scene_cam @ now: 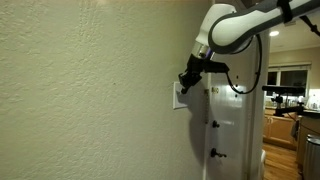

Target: Drop down the switch button

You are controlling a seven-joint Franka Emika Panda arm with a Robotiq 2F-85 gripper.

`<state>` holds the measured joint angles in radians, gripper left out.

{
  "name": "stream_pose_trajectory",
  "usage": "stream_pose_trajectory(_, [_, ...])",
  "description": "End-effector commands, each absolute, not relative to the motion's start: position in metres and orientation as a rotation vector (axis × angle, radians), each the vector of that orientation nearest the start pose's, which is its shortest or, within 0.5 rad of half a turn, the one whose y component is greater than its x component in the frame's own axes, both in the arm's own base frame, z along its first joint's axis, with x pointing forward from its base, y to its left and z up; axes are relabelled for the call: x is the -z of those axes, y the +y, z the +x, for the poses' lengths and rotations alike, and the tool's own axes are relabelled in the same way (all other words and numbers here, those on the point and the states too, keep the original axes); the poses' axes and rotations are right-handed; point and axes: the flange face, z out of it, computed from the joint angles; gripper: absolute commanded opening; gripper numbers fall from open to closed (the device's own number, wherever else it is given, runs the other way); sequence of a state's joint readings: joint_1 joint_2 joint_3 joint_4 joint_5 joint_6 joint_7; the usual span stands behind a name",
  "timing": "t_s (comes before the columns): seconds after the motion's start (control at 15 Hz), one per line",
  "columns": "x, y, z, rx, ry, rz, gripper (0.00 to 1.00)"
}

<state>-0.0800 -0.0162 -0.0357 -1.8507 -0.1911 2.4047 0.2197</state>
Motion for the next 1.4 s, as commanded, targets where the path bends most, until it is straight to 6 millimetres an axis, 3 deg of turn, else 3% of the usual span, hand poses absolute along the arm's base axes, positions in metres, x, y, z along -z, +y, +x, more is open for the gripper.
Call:
stream_pose_trajectory(0.0, [-0.578,-0.076,0.599,0.943,0.389,-3.121,0.07])
stream_pose_trajectory(0.4, [-0.547,-0.071,0.594,0.844,0.367,-3.138,0.07])
stream_pose_trajectory(0.6, [-0.542,-0.064,0.581,0.809,0.341,-3.156,0.08])
stream_pose_trajectory(1.0, [-0.568,-0.051,0.558,0.882,0.308,-3.142,0.07])
stream_pose_trajectory(1.33, [-0.592,-0.057,0.559,0.962,0.325,-3.133,0.07])
